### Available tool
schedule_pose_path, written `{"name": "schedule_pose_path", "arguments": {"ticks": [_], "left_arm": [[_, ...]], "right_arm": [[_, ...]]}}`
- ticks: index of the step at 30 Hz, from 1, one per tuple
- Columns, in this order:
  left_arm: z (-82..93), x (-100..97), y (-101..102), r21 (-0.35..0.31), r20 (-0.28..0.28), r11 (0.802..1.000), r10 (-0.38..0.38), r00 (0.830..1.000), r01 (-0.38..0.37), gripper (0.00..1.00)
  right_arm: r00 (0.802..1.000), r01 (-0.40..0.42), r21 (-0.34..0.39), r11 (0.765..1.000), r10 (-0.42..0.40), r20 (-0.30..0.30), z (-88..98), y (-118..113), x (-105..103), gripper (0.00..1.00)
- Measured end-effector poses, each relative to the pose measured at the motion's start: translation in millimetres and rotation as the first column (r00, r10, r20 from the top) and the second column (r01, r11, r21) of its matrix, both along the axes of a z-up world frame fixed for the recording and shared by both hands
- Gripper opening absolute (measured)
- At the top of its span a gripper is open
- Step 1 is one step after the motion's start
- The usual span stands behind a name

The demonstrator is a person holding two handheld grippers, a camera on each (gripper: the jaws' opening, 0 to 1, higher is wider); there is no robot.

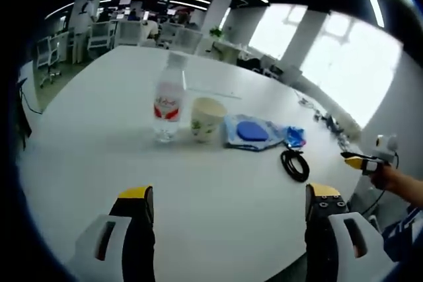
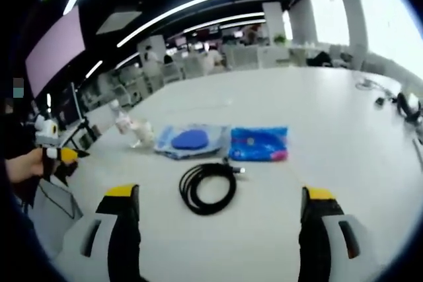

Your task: Arrange the tabletop items into an orderly group along one side of the table until the central work area is clear of visible clutter.

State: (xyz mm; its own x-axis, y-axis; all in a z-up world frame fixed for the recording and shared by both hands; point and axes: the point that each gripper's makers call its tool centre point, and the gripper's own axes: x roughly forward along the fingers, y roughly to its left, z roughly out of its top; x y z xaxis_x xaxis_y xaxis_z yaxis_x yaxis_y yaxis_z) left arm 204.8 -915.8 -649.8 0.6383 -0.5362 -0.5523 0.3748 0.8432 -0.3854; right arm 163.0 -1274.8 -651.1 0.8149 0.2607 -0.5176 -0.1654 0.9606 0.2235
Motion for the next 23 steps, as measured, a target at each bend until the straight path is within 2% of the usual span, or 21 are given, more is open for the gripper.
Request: {"name": "schedule_pose_path", "arguments": {"ticks": [3,7,11,15,23], "left_arm": [[1.5,-0.8,4.4,0.001,-0.013,1.000,0.001,1.000,-0.001,0.94],[8.0,-1.4,4.9,0.010,0.005,1.000,-0.012,1.000,0.012,0.96],[3.2,-6.3,1.7,0.063,0.002,0.996,-0.069,0.998,0.068,0.99],[0.8,-7.5,1.5,0.045,-0.008,0.997,-0.064,0.998,0.064,0.99],[-4.4,-11.6,2.6,0.059,-0.031,0.996,-0.073,0.997,0.074,0.99]], "right_arm": [[1.000,0.014,0.008,1.000,-0.014,-0.002,2.4,0.4,-5.4,1.00],[1.000,0.020,-0.001,1.000,-0.020,-0.006,3.4,0.5,-12.9,1.00],[0.999,0.030,-0.003,1.000,-0.030,-0.023,0.4,-3.7,-18.7,1.00],[0.999,0.025,-0.009,1.000,-0.026,-0.032,-0.9,-5.6,-20.7,1.00],[0.999,0.019,-0.010,1.000,-0.019,-0.039,-1.1,-9.2,-21.2,1.00]]}}
